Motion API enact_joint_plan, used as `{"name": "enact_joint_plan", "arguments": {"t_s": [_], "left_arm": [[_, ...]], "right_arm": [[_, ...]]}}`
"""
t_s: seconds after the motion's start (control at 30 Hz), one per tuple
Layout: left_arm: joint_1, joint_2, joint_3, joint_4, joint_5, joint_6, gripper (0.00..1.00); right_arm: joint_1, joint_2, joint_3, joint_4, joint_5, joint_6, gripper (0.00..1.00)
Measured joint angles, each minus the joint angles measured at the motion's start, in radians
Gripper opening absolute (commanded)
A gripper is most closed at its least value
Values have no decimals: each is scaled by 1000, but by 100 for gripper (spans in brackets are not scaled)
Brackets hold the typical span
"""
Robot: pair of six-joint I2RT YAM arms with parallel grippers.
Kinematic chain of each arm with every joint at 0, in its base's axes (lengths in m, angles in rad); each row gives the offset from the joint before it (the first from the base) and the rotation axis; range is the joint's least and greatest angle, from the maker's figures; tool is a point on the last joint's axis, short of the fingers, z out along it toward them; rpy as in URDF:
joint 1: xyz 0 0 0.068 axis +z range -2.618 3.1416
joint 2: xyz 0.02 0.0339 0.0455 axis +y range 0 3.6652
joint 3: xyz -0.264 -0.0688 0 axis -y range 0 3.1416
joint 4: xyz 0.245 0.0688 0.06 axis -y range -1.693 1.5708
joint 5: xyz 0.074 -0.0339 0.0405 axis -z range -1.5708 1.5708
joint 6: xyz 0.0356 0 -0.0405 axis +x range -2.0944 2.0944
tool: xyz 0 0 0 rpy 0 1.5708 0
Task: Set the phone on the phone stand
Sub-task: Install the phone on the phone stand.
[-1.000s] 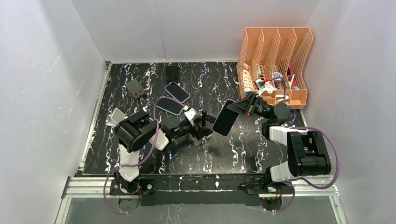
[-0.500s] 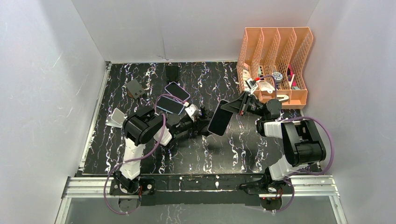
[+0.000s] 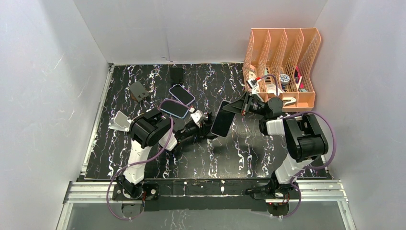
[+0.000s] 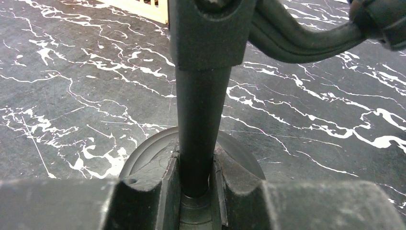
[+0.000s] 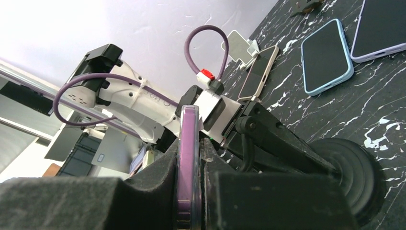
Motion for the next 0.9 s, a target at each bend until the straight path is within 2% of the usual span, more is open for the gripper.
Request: {"name": "enact_joint_plan", "arguments": {"t_s": [0.33, 0.47, 0.63, 0.9], "left_arm": [[-37, 12, -13, 5, -87, 55, 0], [-66, 22, -13, 5, -170, 66, 0], [-106, 32, -12, 6, -288, 65, 0], [-122, 32, -5, 6, -335, 39, 0]], "right_arm": [[29, 114, 46, 25, -19, 94, 1], [36, 151, 77, 39, -26, 136, 1], [53, 172, 103, 44, -29, 145, 1], [76, 172, 105, 52, 20, 120, 1]]}}
